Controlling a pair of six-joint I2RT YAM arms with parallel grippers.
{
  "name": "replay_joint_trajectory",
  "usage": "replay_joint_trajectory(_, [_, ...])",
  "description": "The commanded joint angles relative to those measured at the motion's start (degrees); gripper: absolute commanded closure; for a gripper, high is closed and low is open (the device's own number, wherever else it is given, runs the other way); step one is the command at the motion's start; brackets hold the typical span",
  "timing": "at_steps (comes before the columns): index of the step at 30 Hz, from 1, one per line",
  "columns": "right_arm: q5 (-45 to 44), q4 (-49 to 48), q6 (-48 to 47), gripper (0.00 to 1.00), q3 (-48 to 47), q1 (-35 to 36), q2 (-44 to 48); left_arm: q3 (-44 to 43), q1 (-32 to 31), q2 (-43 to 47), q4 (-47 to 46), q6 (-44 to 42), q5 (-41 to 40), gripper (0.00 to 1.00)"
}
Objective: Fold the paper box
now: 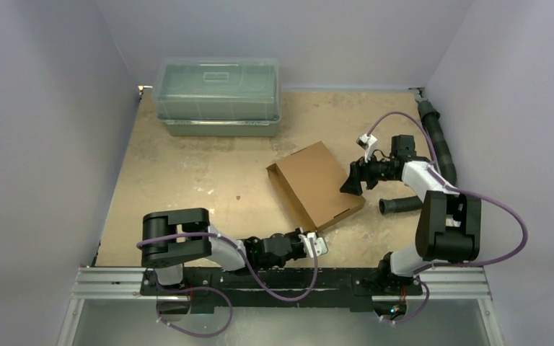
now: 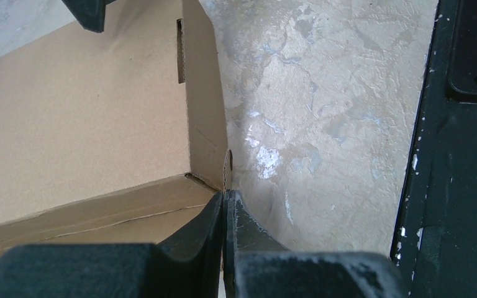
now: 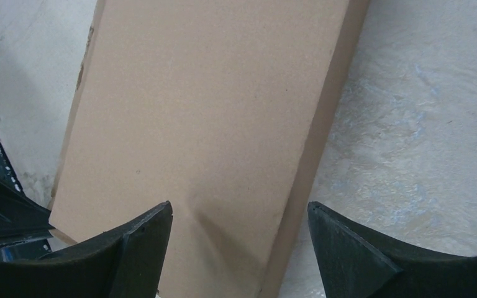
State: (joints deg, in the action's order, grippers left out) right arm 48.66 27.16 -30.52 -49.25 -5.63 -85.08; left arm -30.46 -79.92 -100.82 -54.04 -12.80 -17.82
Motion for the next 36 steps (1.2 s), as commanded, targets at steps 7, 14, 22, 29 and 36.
replay_joint_trajectory(7, [-0.2,1.8,3.3,0.25,-3.1,0.2,-3.9,2.8,1.1,2.0,-3.8,3.2,-0.6,1.00])
replay_joint_trajectory(14, [-3.0,0.0,5.1,0.29,-2.8,0.2,-4.4,4.6,1.8,1.7,-7.2,5.6,-0.5,1.00])
replay_joint_trajectory(22, [-5.1,-0.4,6.2,0.34,-3.0,0.2,-5.2,7.0,2.1,1.7,-10.9,7.4,-0.8,1.00])
replay_joint_trajectory(29, [-6.4,-0.6,6.7,0.35,-3.2,0.2,-5.5,8.6,2.3,1.2,-14.2,8.6,-1.3,1.00])
replay_joint_trajectory(36, [-6.5,-0.5,6.7,0.36,-3.3,0.2,-5.8,8.9,2.5,0.9,-15.2,9.0,-1.4,1.00])
